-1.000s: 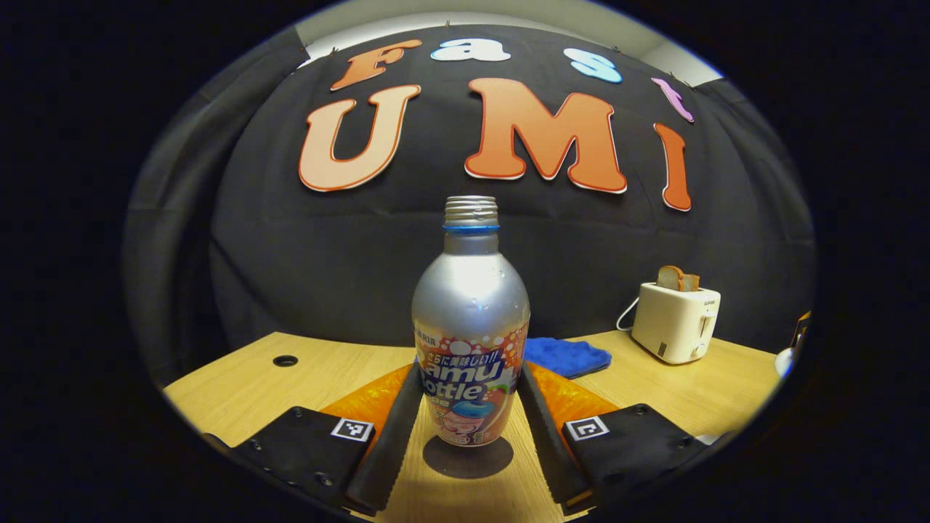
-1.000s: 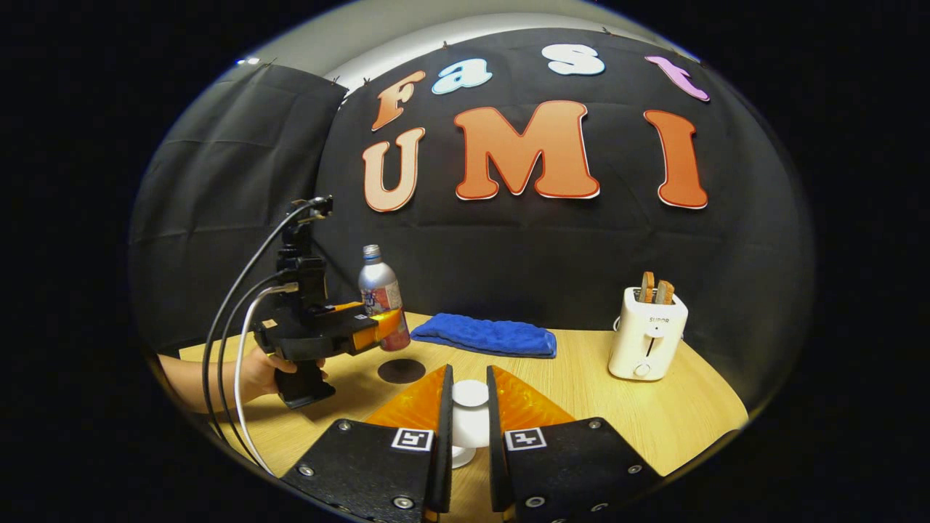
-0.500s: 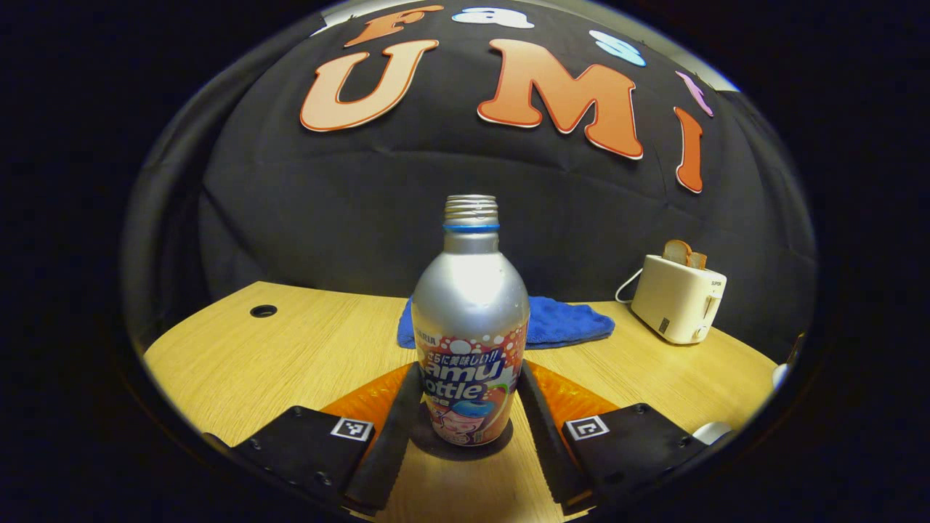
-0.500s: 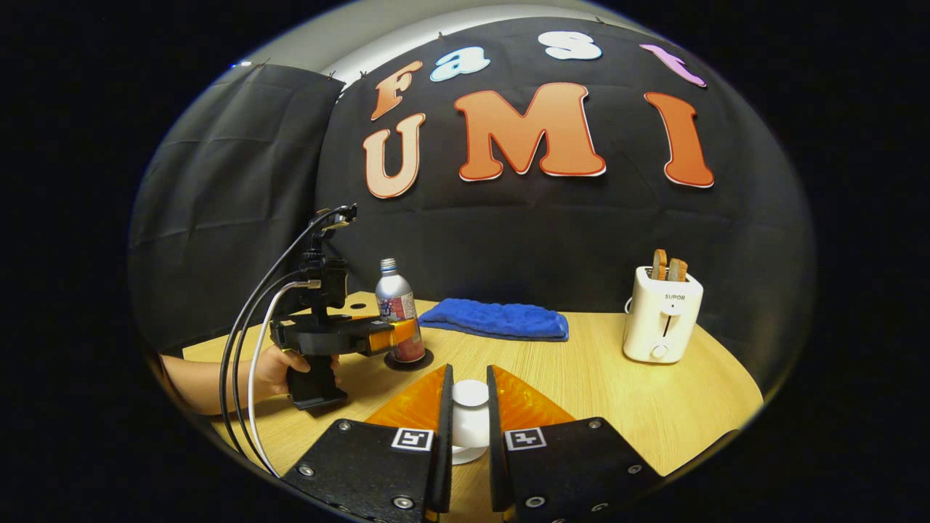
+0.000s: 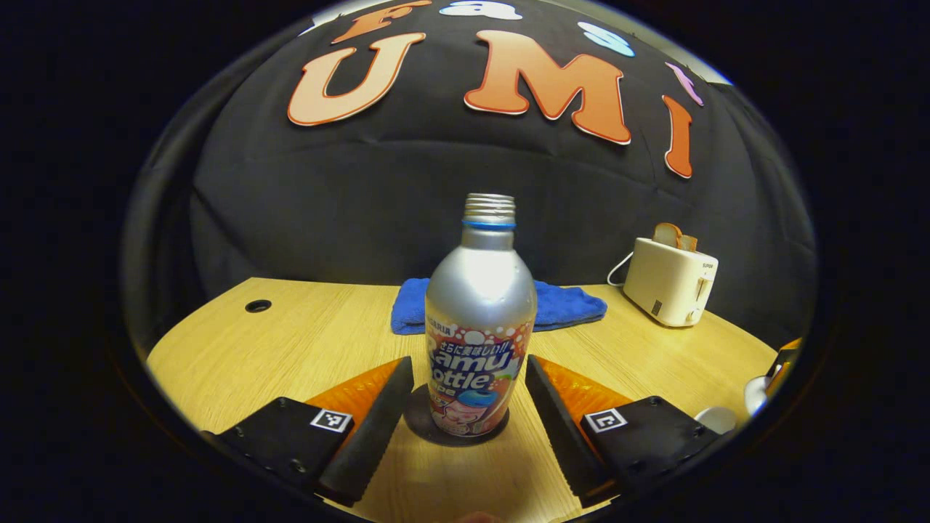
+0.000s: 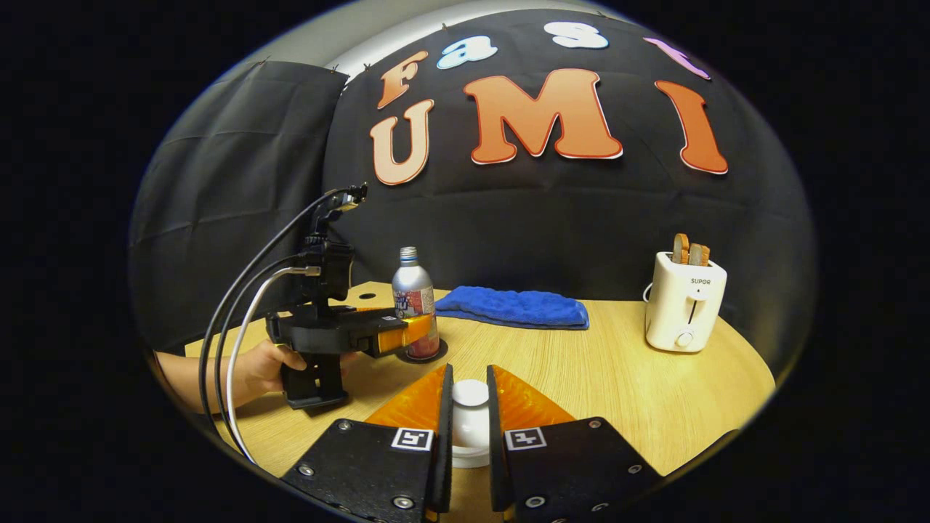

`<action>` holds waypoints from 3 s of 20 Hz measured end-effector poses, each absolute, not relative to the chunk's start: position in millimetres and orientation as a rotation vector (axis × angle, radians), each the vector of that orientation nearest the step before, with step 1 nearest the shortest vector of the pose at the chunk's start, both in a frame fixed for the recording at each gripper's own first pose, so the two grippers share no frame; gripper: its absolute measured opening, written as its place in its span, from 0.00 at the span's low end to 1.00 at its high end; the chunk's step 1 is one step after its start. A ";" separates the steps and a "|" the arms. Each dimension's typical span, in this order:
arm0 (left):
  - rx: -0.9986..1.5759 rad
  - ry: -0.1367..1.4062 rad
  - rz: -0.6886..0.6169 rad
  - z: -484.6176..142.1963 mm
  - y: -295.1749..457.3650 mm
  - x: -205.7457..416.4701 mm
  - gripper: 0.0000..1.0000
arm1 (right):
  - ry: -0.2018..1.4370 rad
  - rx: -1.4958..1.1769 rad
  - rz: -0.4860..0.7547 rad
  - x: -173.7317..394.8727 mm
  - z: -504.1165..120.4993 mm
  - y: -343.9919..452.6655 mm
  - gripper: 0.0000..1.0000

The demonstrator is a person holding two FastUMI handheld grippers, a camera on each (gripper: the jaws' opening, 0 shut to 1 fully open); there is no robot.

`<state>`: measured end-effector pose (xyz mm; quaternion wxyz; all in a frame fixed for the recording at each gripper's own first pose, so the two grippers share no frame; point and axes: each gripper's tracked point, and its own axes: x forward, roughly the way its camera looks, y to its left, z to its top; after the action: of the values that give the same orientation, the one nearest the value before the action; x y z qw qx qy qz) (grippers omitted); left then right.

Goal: Open the teacup lid with one hand, grasp the water bottle and pour water into the teacup with the other hand; after pouring, place the water bottle on the coaster and then close the teacup lid.

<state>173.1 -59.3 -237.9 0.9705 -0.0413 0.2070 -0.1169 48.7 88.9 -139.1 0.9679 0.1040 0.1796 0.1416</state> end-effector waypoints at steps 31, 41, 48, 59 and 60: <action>-0.008 0.080 -0.021 -61.8 -1.3 37.8 0.97 | 0.061 0.148 0.112 41.5 -50.3 36.3 0.82; 0.007 0.043 0.008 -48.0 1.5 -6.7 0.97 | 0.007 0.107 0.052 9.4 -29.4 17.8 0.83; 0.038 0.025 0.007 -48.4 -4.9 -10.5 1.00 | 0.006 0.094 0.024 7.0 -33.6 9.9 0.83; -0.007 0.000 0.023 -50.0 -8.7 14.1 1.00 | 0.000 0.101 -0.012 24.3 -37.3 -3.8 0.83; -0.005 0.003 0.023 -52.1 -8.8 17.1 1.00 | 0.001 0.102 -0.010 26.0 -38.8 -3.1 0.83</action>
<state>17.1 -8.8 -52.1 0.9999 -0.0026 0.0016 0.0117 26.0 -3.1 -38.8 0.9987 0.0512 0.0007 -0.0052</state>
